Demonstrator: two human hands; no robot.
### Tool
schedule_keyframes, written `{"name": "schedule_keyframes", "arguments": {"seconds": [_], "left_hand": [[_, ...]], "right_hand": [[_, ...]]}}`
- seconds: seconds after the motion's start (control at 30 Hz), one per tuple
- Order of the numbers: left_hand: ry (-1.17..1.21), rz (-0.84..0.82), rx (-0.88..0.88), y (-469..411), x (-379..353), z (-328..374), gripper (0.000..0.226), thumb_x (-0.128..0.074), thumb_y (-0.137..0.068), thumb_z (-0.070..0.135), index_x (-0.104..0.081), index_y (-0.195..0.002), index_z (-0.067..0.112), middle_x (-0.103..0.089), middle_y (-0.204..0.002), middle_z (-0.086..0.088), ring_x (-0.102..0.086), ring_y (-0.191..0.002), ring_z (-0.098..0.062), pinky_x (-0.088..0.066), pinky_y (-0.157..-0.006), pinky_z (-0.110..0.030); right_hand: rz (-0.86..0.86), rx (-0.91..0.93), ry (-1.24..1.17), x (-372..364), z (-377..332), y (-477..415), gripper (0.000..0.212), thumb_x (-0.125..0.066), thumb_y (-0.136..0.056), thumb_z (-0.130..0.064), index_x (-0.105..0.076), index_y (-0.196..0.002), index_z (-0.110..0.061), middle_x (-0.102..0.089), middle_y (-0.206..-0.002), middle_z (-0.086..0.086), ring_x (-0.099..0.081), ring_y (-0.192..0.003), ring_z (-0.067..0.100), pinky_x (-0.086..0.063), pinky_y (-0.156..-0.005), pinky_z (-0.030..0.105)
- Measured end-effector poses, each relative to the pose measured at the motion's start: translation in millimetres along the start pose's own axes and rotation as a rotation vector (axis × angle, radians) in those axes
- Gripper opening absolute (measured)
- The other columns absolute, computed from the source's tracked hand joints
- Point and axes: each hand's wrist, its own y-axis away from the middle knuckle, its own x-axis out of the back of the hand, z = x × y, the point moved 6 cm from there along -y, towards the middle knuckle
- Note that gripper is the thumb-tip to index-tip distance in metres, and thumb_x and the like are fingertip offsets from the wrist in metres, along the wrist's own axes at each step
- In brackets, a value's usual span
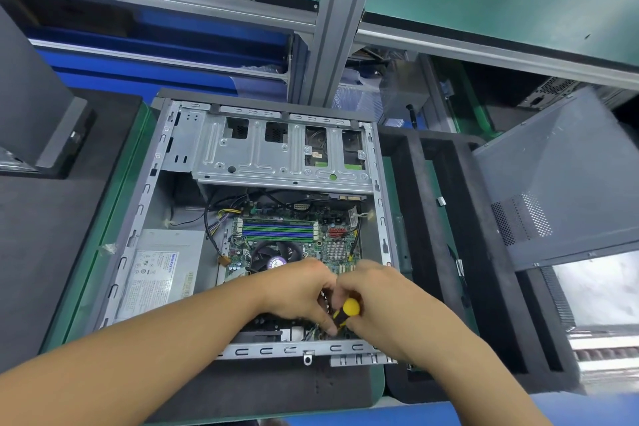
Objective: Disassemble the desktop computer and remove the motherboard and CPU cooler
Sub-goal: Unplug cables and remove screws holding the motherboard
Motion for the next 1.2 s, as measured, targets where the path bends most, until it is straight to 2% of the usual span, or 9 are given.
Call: {"name": "schedule_keyframes", "arguments": {"seconds": [0.17,0.27,0.33,0.47,0.63,0.8,0.93,1.07,1.2], "left_hand": [[-0.024,0.007,0.013,-1.0,-1.0,1.5,0.034,-0.088,-0.071,0.03,-0.065,-0.087,0.01,-0.067,-0.079,-0.001,-0.057,-0.072,-0.015,-0.048,-0.07,-0.037],[-0.002,0.008,-0.002,1.3,0.5,2.1,0.029,-0.089,-0.07,0.027,-0.067,-0.084,0.016,-0.063,-0.071,0.023,-0.056,-0.066,0.002,-0.042,-0.062,-0.014],[0.008,-0.006,-0.005,1.5,1.1,1.2,0.021,-0.087,-0.072,0.025,-0.069,-0.084,0.022,-0.061,-0.067,0.023,-0.052,-0.061,0.005,-0.034,-0.057,-0.009],[-0.029,-0.024,-0.01,0.0,-0.3,0.0,0.017,-0.084,-0.076,0.028,-0.074,-0.087,0.021,-0.067,-0.074,-0.002,-0.053,-0.064,-0.012,-0.04,-0.059,-0.022],[-0.055,-0.006,0.009,0.6,-0.3,-1.2,0.026,-0.087,-0.072,0.032,-0.061,-0.074,0.028,-0.061,-0.067,0.009,-0.055,-0.064,-0.004,-0.042,-0.059,-0.02],[-0.051,0.002,0.021,-2.1,-2.7,-2.9,0.035,-0.088,-0.071,0.033,-0.063,-0.088,0.015,-0.066,-0.083,0.003,-0.06,-0.079,-0.015,-0.05,-0.075,-0.038],[-0.004,-0.012,0.016,-0.8,-1.2,-3.3,0.032,-0.087,-0.073,0.03,-0.057,-0.07,0.041,-0.065,-0.074,0.02,-0.058,-0.067,-0.002,-0.041,-0.059,-0.011],[-0.026,0.014,0.014,-2.2,-0.5,-4.7,0.02,-0.086,-0.074,0.03,-0.067,-0.078,0.031,-0.065,-0.071,-0.003,-0.051,-0.06,-0.007,-0.033,-0.051,-0.014],[-0.017,0.039,0.031,-2.3,-1.4,-7.3,0.03,-0.088,-0.07,0.034,-0.059,-0.065,0.031,-0.058,-0.062,0.012,-0.048,-0.057,-0.006,-0.033,-0.051,-0.019]], "right_hand": [[0.084,-0.125,-0.046,0.0,4.6,-3.3,0.025,-0.064,-0.091,-0.045,-0.051,-0.088,-0.024,-0.062,-0.096,-0.002,-0.057,-0.08,0.019,-0.038,-0.056,0.025],[0.06,-0.102,-0.018,-0.6,-1.1,-3.8,0.019,-0.067,-0.09,-0.035,-0.05,-0.086,-0.028,-0.058,-0.096,-0.002,-0.056,-0.079,0.019,-0.035,-0.053,0.021],[0.039,-0.065,0.005,1.3,-1.6,-2.9,0.019,-0.071,-0.088,-0.027,-0.052,-0.084,-0.03,-0.055,-0.1,-0.004,-0.058,-0.087,0.019,-0.041,-0.06,0.024],[-0.028,0.02,0.045,-2.7,-1.2,-4.2,0.019,-0.073,-0.086,-0.019,-0.061,-0.091,-0.033,-0.044,-0.1,-0.01,-0.048,-0.09,0.014,-0.041,-0.075,0.028],[0.002,-0.01,-0.097,0.6,7.0,-8.4,0.019,-0.073,-0.084,-0.041,-0.057,-0.088,-0.031,-0.052,-0.091,-0.013,-0.051,-0.082,0.006,-0.047,-0.074,0.028],[0.055,-0.121,-0.056,2.0,13.0,-13.3,0.03,-0.07,-0.084,-0.051,-0.053,-0.077,-0.027,-0.061,-0.086,-0.005,-0.06,-0.077,0.015,-0.045,-0.06,0.029],[-0.01,-0.052,0.002,4.1,6.0,-13.9,0.019,-0.074,-0.084,-0.034,-0.056,-0.08,-0.028,-0.055,-0.089,-0.009,-0.055,-0.078,0.014,-0.04,-0.058,0.027],[-0.091,0.037,0.061,3.2,-0.9,-14.0,0.019,-0.073,-0.085,-0.021,-0.062,-0.092,-0.035,-0.044,-0.094,-0.012,-0.05,-0.088,0.014,-0.043,-0.07,0.028],[-0.092,-0.001,-0.006,6.2,-0.4,-15.6,0.017,-0.07,-0.086,-0.041,-0.057,-0.092,-0.032,-0.046,-0.087,-0.014,-0.052,-0.084,0.012,-0.043,-0.063,0.027]]}}
